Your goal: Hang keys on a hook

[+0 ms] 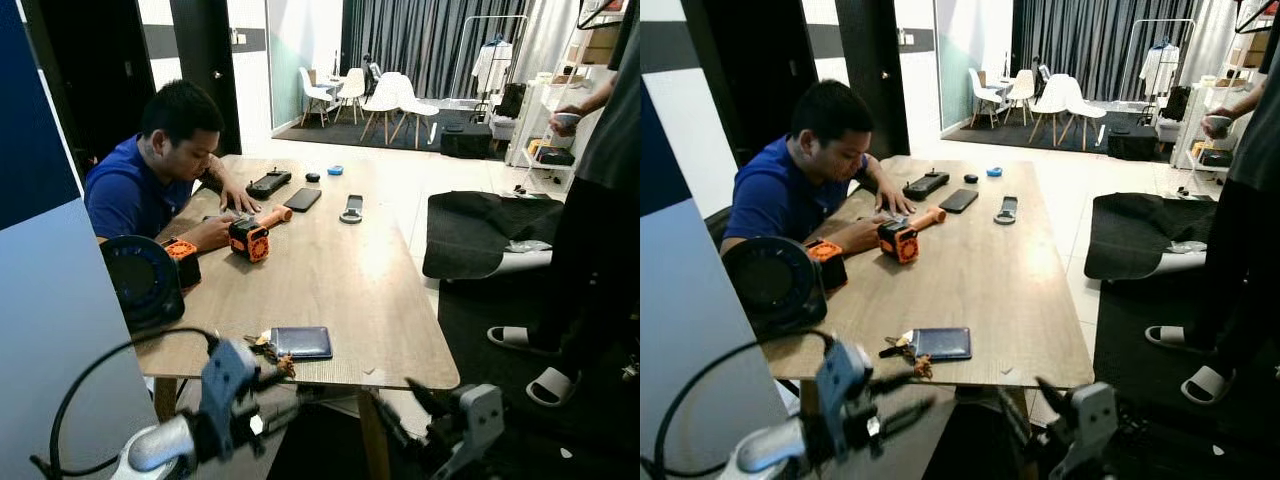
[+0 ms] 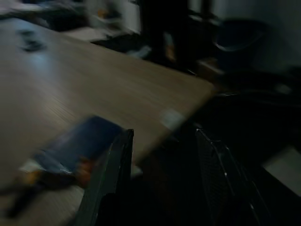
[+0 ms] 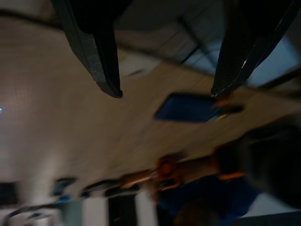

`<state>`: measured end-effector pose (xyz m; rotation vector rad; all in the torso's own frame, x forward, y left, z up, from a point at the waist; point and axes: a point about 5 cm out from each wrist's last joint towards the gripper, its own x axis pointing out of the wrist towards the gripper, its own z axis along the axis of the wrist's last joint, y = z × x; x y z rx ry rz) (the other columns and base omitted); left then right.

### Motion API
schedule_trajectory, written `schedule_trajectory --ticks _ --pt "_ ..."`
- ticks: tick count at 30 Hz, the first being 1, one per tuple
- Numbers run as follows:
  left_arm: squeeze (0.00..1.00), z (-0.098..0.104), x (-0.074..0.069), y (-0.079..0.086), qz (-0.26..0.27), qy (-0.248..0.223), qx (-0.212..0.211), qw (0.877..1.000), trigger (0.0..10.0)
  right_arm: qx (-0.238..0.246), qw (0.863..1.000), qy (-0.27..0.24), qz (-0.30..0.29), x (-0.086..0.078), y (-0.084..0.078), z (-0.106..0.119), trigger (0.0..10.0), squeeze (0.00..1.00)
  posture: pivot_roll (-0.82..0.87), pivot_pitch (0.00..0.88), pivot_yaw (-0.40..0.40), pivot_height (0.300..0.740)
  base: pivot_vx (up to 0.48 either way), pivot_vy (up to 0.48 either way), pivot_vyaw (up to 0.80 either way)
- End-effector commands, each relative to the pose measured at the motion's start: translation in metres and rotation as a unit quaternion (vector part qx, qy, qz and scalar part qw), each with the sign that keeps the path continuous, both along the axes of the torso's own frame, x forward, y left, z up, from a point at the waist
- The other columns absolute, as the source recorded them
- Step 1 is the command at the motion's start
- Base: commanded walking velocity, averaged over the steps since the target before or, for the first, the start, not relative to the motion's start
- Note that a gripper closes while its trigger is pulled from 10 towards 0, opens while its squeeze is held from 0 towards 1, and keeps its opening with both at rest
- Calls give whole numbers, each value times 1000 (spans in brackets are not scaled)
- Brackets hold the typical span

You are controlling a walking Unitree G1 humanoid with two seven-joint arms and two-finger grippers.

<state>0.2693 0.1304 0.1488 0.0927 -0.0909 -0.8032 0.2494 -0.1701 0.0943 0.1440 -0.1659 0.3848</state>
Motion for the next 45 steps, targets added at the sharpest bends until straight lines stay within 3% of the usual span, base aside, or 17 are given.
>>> schedule_trajectory --ticks 1,8,12,15,21,28,37,45 --pt "0 -7 7 3 38 22 4 999 10000 -13 999 -1 -29 1 -9 3 10000 0 40 23 25 740 0 0 0" --pt "0 -9 22 -12 71 29 54 996 10000 -44 991 19 -125 13 -34 8 10000 0 40 30 23 740 0 0 0" --pt "0 -10 25 -17 81 30 67 994 10000 -43 988 25 -144 16 -38 9 10000 0 39 33 24 740 0 0 0" --pt "0 -14 34 -34 109 48 67 991 10000 -9 984 41 -171 27 -43 12 10000 0 34 42 25 740 0 0 0" --pt "0 -20 37 -54 113 79 51 989 10000 26 981 66 -180 43 -39 9 10000 0 39 51 19 740 0 0 0" --pt "0 -25 40 -57 140 83 60 985 10000 32 979 72 -187 51 -37 10 10000 0 40 55 19 740 0 0 0" --pt "0 -30 58 -50 249 80 67 963 10000 27 970 80 -230 60 -47 7 10000 0 35 73 23 740 0 0 0" --pt "0 -33 63 -48 260 82 79 959 10000 29 969 86 -231 63 -48 7 10000 0 32 82 29 740 0 0 0"
